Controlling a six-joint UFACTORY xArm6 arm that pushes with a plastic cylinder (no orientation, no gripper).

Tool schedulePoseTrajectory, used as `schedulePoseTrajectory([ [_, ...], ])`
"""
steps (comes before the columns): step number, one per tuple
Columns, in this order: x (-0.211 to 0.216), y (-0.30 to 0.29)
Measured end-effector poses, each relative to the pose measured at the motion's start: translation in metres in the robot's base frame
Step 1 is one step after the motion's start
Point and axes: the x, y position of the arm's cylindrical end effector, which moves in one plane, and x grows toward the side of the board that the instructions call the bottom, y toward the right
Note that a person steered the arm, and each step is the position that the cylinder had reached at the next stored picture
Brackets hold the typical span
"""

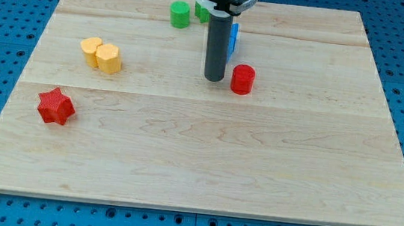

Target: Push the red circle towards the center of the board

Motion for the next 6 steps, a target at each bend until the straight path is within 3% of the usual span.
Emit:
schedulePoseTrajectory([
  [3, -0.026, 0.055],
  [6, 0.013, 0.063],
])
